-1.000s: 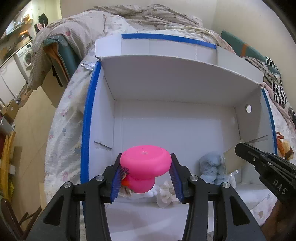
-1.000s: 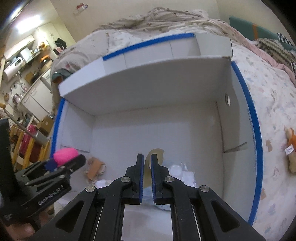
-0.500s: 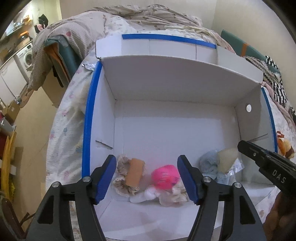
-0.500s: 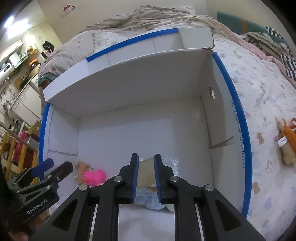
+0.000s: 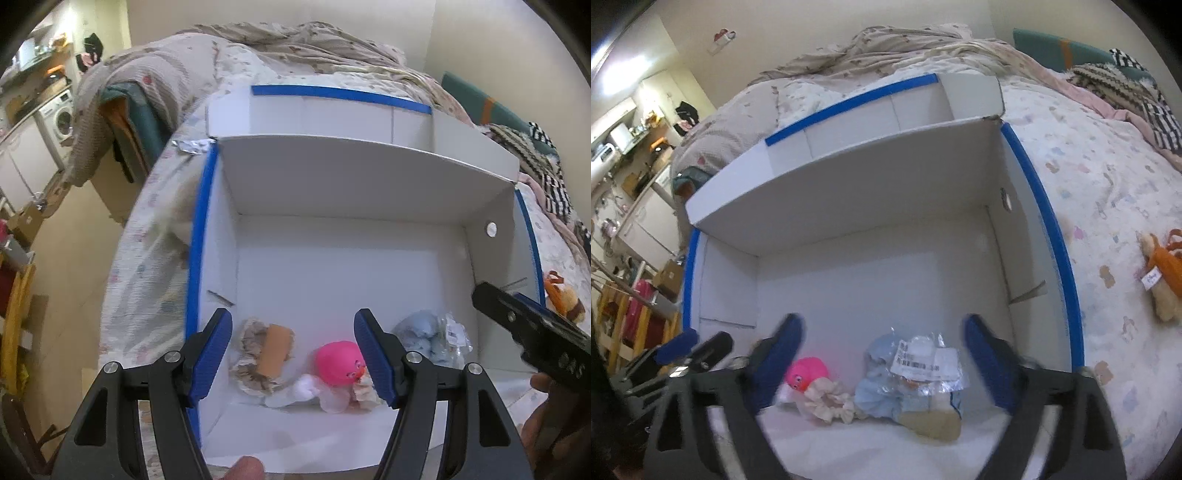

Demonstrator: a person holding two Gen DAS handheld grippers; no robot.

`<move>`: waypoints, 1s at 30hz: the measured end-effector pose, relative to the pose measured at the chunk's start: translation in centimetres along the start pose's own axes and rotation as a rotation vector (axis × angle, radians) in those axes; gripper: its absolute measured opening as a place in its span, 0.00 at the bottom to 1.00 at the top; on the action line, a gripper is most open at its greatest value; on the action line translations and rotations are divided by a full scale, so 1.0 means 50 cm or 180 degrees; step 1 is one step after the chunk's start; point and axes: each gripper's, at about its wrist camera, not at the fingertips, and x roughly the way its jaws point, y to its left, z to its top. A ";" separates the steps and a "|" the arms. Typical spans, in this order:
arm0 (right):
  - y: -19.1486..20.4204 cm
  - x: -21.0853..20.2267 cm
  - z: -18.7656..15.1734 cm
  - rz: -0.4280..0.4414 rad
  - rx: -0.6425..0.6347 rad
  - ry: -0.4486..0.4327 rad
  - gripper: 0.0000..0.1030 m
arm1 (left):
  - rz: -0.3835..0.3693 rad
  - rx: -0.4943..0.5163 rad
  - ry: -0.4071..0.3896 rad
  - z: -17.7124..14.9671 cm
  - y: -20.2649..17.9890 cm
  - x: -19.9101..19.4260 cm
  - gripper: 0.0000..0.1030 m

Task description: Organize soft objects

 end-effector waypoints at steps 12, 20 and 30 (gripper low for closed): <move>-0.003 -0.013 -0.031 0.0012 0.0110 0.0117 1.00 | 0.0092 -0.0050 -0.0126 -0.019 0.026 -0.060 0.91; -0.003 -0.037 -0.088 0.0144 0.0193 0.0215 1.00 | -0.0057 -0.0291 -0.0008 -0.086 0.074 -0.096 0.99; 0.036 -0.105 -0.175 -0.0018 -0.0301 0.0010 1.00 | 0.0321 -0.0096 0.0049 -0.187 0.097 -0.131 0.99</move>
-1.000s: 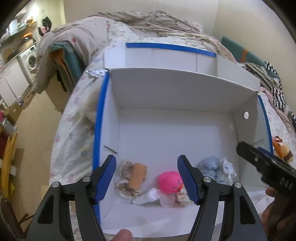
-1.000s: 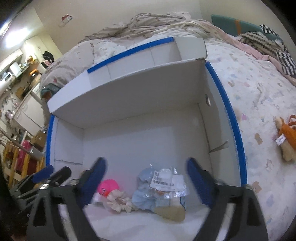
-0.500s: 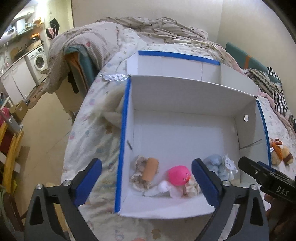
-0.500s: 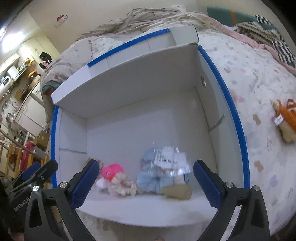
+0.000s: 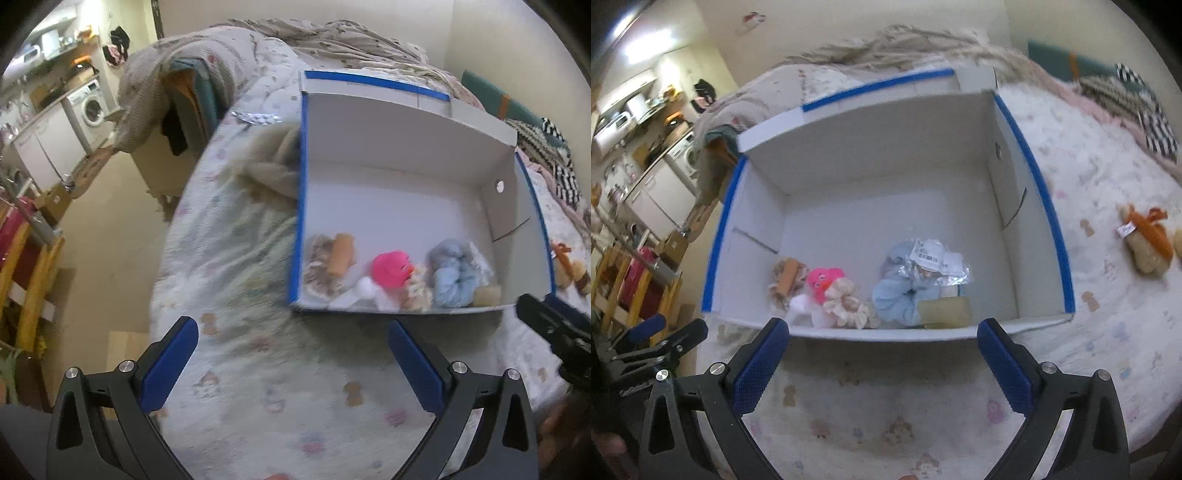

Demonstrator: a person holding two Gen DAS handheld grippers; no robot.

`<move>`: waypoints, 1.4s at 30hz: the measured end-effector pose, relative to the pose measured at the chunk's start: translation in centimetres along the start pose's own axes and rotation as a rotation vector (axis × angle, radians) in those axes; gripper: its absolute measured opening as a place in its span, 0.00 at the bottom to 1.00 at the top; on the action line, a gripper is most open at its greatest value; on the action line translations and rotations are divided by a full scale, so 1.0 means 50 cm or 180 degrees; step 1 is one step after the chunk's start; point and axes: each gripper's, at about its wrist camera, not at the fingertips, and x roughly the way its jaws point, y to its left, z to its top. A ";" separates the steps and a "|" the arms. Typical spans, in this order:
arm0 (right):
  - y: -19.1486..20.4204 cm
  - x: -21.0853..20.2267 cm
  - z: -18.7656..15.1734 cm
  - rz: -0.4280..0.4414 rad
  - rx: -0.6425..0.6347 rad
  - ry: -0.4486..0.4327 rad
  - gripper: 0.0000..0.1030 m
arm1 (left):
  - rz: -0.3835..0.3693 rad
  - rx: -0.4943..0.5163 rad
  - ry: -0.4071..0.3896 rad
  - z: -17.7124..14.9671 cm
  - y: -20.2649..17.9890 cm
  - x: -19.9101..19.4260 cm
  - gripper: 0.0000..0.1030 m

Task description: Organize soft objects

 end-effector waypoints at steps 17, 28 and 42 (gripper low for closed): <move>0.056 -0.054 -0.092 -0.0248 -0.0421 -0.0315 1.00 | 0.0083 -0.0097 -0.0694 -0.074 0.027 -0.105 0.99; 0.072 -0.095 -0.075 -0.0332 -0.0467 -0.0842 1.00 | -0.0112 -0.0182 -0.0905 -0.066 0.020 -0.122 0.99; 0.075 -0.094 -0.073 -0.0258 -0.0464 -0.0876 1.00 | -0.0101 -0.0110 -0.0980 -0.066 0.015 -0.130 0.99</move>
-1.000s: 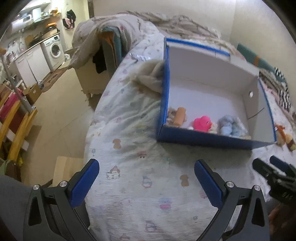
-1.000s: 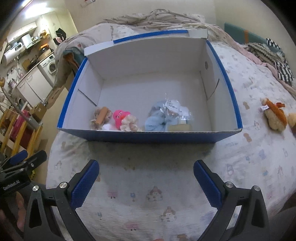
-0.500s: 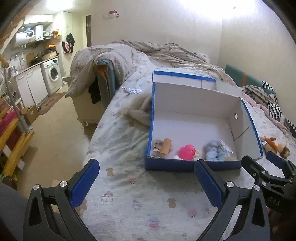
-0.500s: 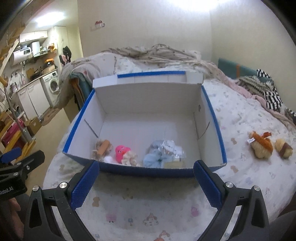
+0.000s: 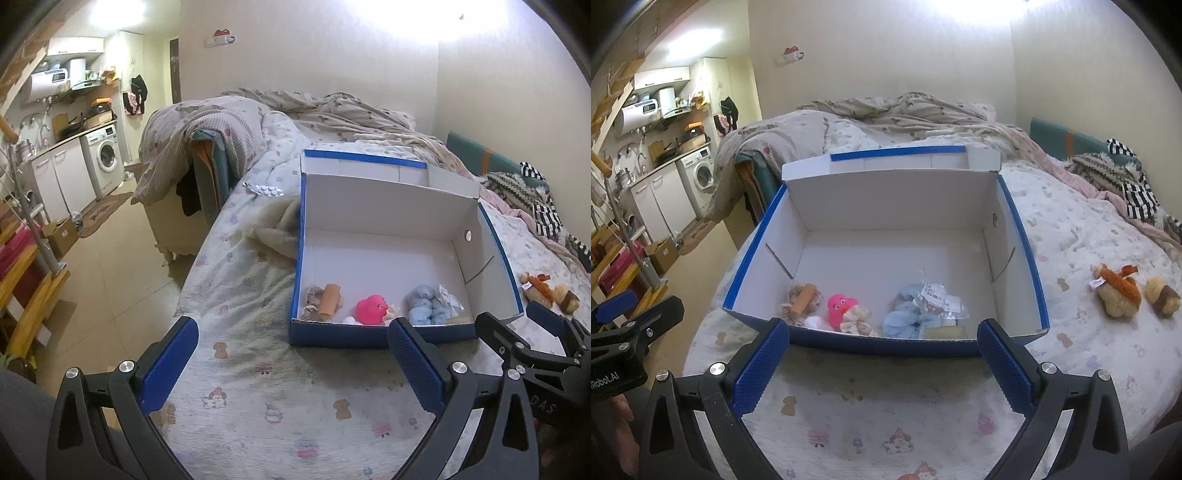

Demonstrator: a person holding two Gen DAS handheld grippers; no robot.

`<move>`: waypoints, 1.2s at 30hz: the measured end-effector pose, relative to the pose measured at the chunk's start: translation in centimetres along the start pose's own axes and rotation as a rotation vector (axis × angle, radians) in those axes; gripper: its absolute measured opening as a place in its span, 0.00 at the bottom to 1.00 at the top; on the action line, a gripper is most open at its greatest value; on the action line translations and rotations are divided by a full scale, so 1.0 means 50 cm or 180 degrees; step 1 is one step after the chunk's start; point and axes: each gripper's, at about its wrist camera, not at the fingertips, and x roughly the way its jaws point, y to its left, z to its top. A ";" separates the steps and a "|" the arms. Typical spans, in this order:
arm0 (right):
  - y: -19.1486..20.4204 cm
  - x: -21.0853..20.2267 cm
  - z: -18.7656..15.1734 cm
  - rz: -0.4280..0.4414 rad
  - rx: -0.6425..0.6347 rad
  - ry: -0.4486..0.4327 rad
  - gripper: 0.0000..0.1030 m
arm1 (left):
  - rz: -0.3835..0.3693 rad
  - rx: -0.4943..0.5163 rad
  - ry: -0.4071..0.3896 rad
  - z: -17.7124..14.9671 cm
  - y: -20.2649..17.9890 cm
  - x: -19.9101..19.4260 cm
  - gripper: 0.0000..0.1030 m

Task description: Organize soft objects

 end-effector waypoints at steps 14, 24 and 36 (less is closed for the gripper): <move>-0.003 -0.007 0.005 -0.0014 0.0020 -0.0050 1.00 | 0.0004 -0.0004 -0.0010 -0.001 0.002 -0.004 0.99; -0.009 -0.009 0.005 -0.0015 0.0048 -0.0042 1.00 | -0.0021 -0.0039 0.0024 -0.002 0.008 -0.004 0.99; -0.008 -0.008 0.005 0.0002 0.0058 -0.0032 1.00 | -0.0013 -0.0053 0.0030 -0.002 0.010 -0.003 0.99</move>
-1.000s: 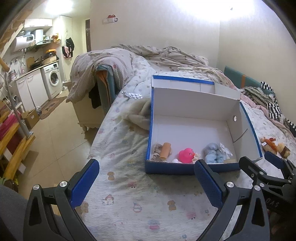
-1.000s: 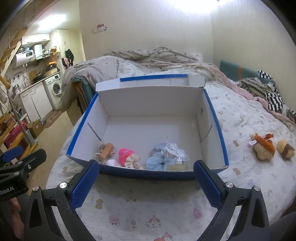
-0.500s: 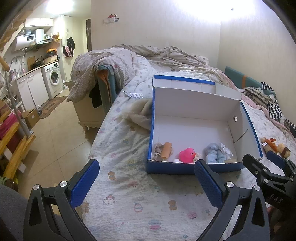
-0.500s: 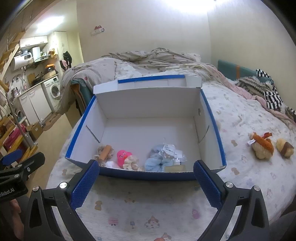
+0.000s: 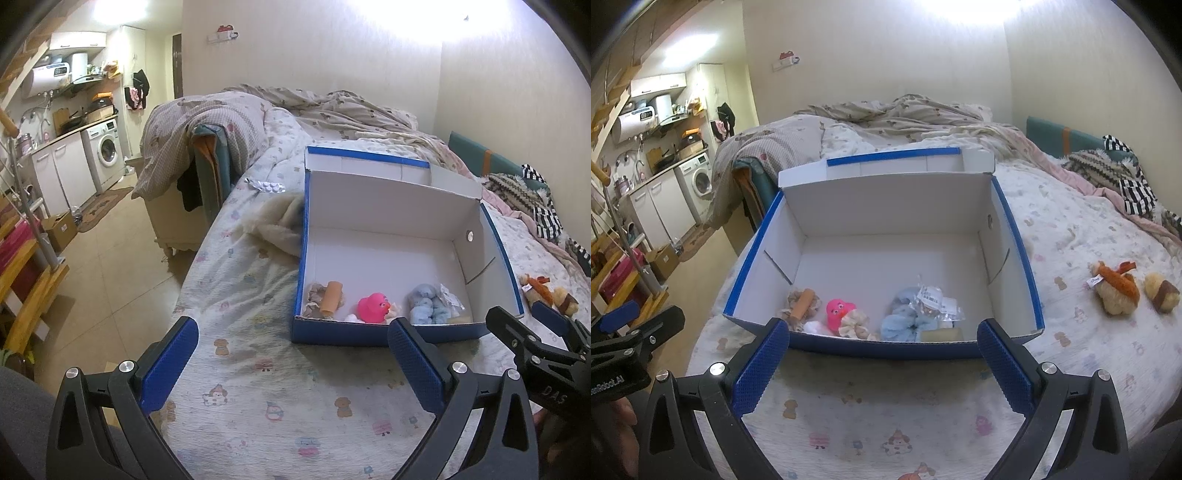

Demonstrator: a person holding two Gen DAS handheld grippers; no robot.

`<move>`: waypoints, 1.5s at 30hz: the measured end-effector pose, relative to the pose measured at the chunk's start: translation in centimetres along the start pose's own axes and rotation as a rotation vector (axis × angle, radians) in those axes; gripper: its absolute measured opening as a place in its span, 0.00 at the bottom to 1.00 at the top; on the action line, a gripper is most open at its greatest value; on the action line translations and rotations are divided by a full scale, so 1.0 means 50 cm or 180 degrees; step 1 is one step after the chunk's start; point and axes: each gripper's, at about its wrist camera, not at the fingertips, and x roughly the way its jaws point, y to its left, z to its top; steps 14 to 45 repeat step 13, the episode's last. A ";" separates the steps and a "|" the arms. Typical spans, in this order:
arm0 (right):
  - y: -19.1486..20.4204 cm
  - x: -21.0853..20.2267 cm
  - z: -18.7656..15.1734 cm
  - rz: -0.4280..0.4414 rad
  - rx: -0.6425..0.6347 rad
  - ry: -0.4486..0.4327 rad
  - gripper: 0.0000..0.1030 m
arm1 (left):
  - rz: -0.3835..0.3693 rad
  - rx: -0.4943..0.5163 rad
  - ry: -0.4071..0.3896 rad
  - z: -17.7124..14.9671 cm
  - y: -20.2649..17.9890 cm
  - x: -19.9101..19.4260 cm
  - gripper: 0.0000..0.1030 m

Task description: Organize soft objects

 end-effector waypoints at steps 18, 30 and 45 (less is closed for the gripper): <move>0.002 -0.004 0.002 0.0031 0.0030 -0.0034 1.00 | 0.0016 0.0059 0.0038 -0.006 -0.007 0.007 0.99; 0.002 -0.004 0.002 0.0031 0.0030 -0.0034 1.00 | 0.0016 0.0059 0.0038 -0.006 -0.007 0.007 0.99; 0.002 -0.004 0.002 0.0031 0.0030 -0.0034 1.00 | 0.0016 0.0059 0.0038 -0.006 -0.007 0.007 0.99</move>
